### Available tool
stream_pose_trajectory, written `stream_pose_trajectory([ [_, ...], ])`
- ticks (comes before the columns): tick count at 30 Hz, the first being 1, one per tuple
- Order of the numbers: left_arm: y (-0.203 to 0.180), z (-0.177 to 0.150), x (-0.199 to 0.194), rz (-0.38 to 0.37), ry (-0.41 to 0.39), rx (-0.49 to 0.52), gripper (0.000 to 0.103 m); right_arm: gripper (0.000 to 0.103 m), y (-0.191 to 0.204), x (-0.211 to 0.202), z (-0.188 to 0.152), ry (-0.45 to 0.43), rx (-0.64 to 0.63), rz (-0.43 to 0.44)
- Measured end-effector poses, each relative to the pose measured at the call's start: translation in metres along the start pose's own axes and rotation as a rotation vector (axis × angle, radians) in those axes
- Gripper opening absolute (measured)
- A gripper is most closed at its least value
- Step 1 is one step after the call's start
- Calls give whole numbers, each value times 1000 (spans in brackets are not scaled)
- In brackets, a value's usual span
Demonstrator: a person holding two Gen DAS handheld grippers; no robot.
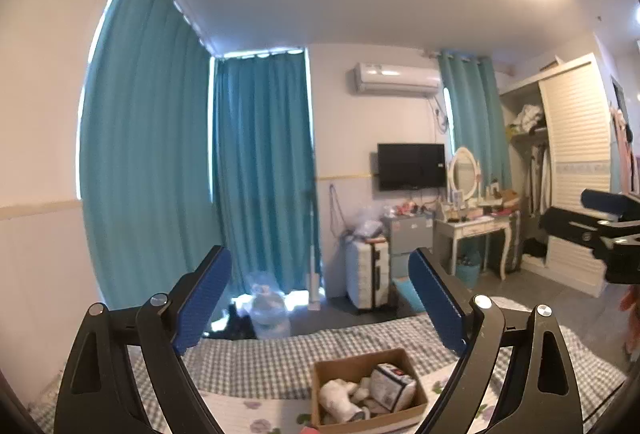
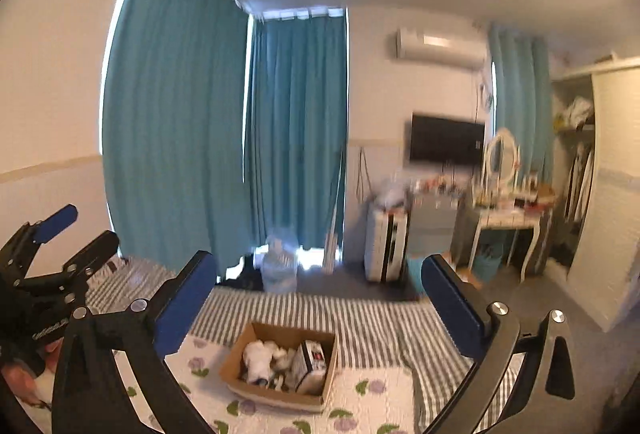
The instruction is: Organize soft objects
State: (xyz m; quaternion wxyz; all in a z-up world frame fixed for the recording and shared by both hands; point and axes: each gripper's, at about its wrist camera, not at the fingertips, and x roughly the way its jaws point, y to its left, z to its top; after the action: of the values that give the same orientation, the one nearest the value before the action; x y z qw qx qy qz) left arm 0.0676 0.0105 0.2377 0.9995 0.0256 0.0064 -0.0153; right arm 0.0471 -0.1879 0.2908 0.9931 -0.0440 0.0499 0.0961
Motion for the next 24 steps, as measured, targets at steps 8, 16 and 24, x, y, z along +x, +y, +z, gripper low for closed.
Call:
stream_pose_trajectory([
  [8, 5, -67, -8, 77, 5, -64, 92, 103, 1, 0, -75, -71, 56, 80],
  [16, 3, -160, 33, 148, 84, -46, 92, 103, -5, 73, -181, 15, 112, 74],
  [24, -9, -245, 69, 85, 287, -79, 92, 103, -5, 127, -255, 152, 106, 40],
])
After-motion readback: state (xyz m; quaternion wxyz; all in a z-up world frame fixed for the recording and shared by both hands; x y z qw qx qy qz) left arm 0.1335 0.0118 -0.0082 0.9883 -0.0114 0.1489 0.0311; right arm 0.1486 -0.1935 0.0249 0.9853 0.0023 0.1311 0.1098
